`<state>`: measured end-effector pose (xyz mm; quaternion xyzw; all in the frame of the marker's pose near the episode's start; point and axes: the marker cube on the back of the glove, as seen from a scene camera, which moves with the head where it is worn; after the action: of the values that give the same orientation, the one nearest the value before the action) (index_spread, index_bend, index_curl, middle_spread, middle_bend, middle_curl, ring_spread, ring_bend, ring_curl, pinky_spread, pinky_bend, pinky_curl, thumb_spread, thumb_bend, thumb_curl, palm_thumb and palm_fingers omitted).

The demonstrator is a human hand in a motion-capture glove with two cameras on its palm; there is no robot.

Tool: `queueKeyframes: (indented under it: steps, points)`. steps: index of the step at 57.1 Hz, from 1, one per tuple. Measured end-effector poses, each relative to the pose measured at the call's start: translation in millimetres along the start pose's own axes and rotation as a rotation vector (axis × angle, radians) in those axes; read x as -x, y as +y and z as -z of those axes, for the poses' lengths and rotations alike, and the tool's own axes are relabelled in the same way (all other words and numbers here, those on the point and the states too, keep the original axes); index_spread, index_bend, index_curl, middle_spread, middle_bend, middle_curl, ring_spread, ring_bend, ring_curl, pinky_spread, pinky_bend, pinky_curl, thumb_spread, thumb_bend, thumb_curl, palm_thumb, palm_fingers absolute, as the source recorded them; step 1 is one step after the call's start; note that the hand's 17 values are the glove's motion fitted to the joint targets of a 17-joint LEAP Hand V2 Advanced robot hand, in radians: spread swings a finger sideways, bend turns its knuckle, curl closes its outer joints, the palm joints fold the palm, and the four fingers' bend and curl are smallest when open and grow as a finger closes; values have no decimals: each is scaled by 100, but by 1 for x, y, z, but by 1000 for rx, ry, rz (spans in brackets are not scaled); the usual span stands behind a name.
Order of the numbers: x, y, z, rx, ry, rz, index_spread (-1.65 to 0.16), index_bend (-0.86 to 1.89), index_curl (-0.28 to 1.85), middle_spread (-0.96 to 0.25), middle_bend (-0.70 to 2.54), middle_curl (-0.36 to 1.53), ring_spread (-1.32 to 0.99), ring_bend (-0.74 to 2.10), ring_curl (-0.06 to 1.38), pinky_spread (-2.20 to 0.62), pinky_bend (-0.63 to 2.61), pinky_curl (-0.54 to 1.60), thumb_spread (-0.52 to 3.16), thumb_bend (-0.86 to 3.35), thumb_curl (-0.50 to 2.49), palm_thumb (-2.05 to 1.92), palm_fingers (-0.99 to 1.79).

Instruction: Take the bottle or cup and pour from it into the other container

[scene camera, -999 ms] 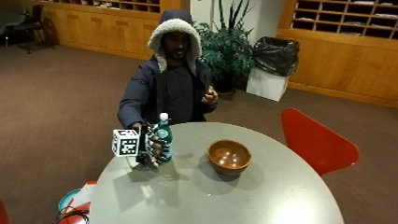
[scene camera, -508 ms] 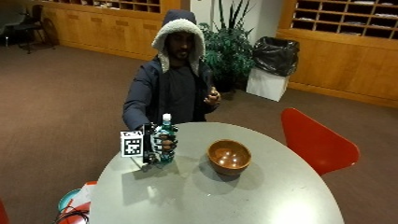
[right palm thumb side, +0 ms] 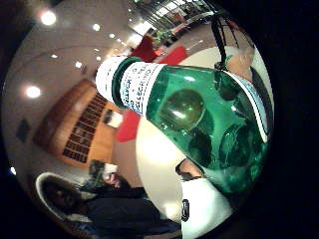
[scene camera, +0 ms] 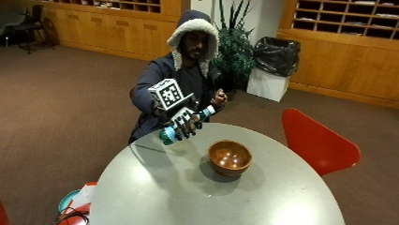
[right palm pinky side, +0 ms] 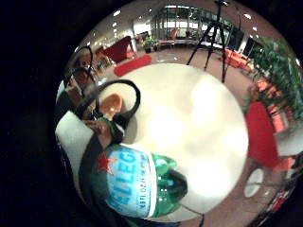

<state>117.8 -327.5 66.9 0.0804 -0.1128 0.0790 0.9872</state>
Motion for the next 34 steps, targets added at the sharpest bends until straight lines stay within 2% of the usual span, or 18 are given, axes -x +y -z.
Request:
queueKeyframes:
  steps: [16,23,34]
  points:
    - [53,-61,-34,289,504,197,-26,16,39,-19,40,48,-19,64,43,-3,38,38,44,-4,62,91,123]
    - [70,-71,-57,353,753,291,-27,16,39,-18,40,48,-18,65,44,-3,37,38,44,-4,62,91,124]
    - [94,-77,-96,432,963,375,-27,16,40,-18,40,48,-18,65,44,-3,37,38,44,-4,62,91,124]
